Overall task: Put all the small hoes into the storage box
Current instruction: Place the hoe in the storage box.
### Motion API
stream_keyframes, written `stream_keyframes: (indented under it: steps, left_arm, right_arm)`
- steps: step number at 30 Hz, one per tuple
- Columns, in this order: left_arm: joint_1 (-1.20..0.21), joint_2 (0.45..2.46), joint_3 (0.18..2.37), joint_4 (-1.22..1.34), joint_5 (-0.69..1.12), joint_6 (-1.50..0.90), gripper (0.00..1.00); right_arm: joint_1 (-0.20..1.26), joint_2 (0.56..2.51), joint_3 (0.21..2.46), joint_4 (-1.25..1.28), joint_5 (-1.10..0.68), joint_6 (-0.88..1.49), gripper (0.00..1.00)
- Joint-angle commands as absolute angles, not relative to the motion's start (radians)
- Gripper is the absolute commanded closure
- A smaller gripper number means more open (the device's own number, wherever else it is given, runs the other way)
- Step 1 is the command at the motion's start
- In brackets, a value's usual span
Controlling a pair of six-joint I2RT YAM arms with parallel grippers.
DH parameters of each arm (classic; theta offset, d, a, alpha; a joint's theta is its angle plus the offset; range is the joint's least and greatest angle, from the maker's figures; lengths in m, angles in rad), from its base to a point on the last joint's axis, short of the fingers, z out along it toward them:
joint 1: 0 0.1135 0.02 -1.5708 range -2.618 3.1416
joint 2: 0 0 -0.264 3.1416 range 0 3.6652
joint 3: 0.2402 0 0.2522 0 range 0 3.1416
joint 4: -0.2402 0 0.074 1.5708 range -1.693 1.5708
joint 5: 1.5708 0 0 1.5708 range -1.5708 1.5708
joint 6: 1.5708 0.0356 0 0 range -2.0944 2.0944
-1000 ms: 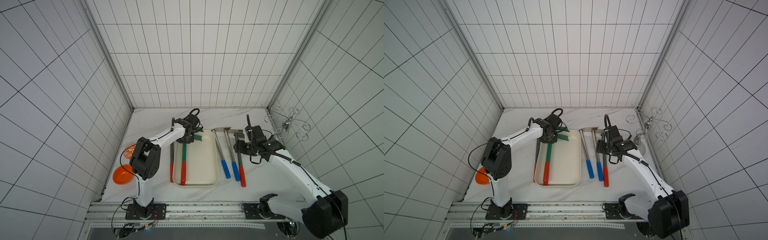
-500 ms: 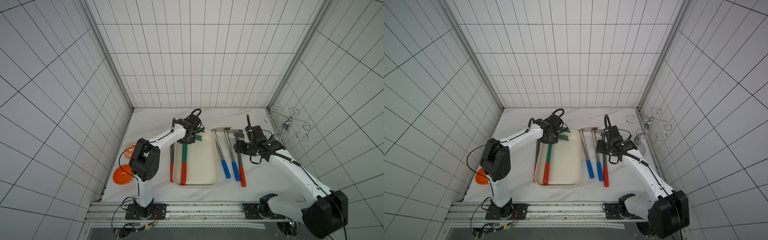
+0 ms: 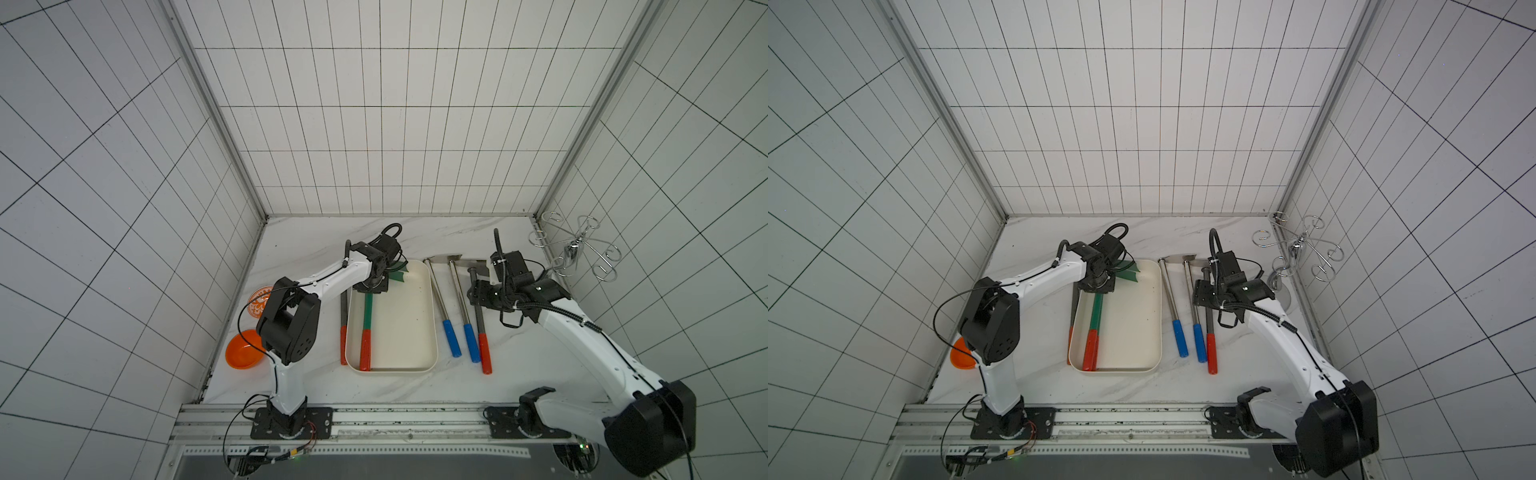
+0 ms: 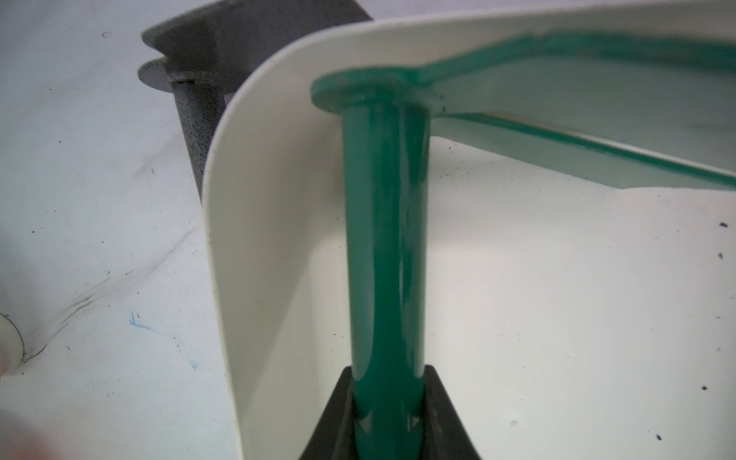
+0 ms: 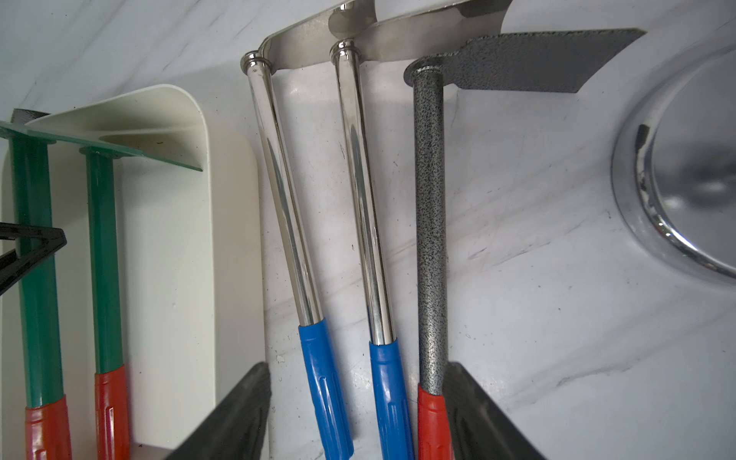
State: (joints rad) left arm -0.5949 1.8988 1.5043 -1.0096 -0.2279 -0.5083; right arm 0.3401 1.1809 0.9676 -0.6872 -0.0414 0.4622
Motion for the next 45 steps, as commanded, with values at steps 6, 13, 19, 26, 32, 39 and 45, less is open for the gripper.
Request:
stream_keyframes:
  steps: [6, 13, 19, 26, 32, 39, 45]
  left_arm:
    - [-0.595, 1.927, 1.561, -0.971, -0.268, -0.550, 1.00]
    - [-0.594, 1.935, 1.564, -0.956, -0.298, -0.575, 1.00]
    - [-0.594, 1.948, 1.559, -0.960, -0.317, -0.569, 1.00]
    - [-0.592, 1.973, 1.560, -0.971, -0.319, -0.560, 1.00]
    - [-0.591, 1.986, 1.566, -0.972, -0.324, -0.559, 1.00]
    - [-0.589, 1.999, 1.571, -0.973, -0.320, -0.558, 1.00]
    - [-0.589, 2.005, 1.574, -0.980, -0.336, -0.552, 0.95]
  right_arm:
    - [0.332, 1.173, 0.914, -0.694, -0.041, 0.454, 0.30]
    - [0.331, 1.173, 0.910, -0.691, -0.041, 0.453, 0.30]
    - [0.330, 1.177, 0.908, -0.688, -0.041, 0.449, 0.30]
    - [0.328, 1.178, 0.905, -0.686, -0.043, 0.449, 0.30]
    - [0.326, 1.178, 0.905, -0.686, -0.044, 0.447, 0.30]
    - [0.325, 1.181, 0.908, -0.686, -0.045, 0.448, 0.30]
    - [0.324, 1.181, 0.907, -0.686, -0.046, 0.447, 0.30]
